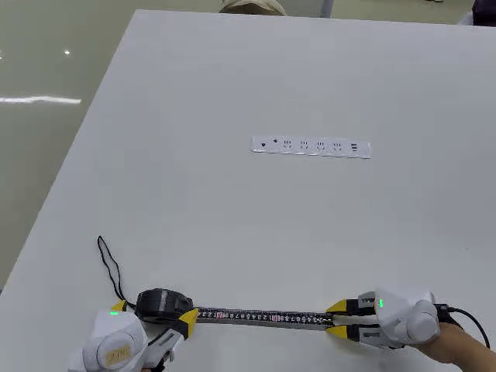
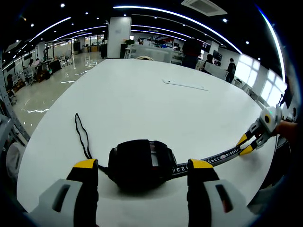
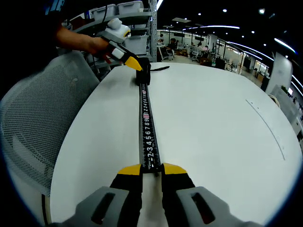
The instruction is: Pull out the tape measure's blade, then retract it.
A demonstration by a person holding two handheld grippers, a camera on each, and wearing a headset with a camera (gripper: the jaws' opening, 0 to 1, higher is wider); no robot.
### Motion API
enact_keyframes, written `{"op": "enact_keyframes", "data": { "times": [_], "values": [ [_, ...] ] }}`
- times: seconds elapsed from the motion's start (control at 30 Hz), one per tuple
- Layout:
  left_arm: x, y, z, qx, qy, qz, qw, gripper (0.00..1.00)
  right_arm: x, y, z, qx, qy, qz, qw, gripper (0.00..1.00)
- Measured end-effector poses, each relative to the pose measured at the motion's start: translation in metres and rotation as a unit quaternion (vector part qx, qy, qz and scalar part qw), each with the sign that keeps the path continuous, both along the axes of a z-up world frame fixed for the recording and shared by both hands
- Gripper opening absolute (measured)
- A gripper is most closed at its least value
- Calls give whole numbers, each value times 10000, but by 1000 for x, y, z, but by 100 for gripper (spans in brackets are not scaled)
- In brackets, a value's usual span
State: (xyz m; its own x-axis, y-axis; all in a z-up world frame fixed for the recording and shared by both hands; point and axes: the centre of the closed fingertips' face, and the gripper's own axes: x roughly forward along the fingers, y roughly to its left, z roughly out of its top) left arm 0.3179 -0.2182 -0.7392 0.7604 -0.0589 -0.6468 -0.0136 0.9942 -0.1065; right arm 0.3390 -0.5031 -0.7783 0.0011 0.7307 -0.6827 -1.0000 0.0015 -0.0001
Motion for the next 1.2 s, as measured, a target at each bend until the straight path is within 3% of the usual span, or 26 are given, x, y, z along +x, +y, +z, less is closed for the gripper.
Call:
{"op": "enact_keyframes", "data": {
  "times": [0.2,1.2],
  "values": [
    [4,3,2,-176,-127,363,9991,73,0,0,0,-21,-23,0,10000,13],
    [11,2,-17,181,-90,780,9967,67,-1,-1,-1,11,-20,-93,10000,13]
  ]
}}
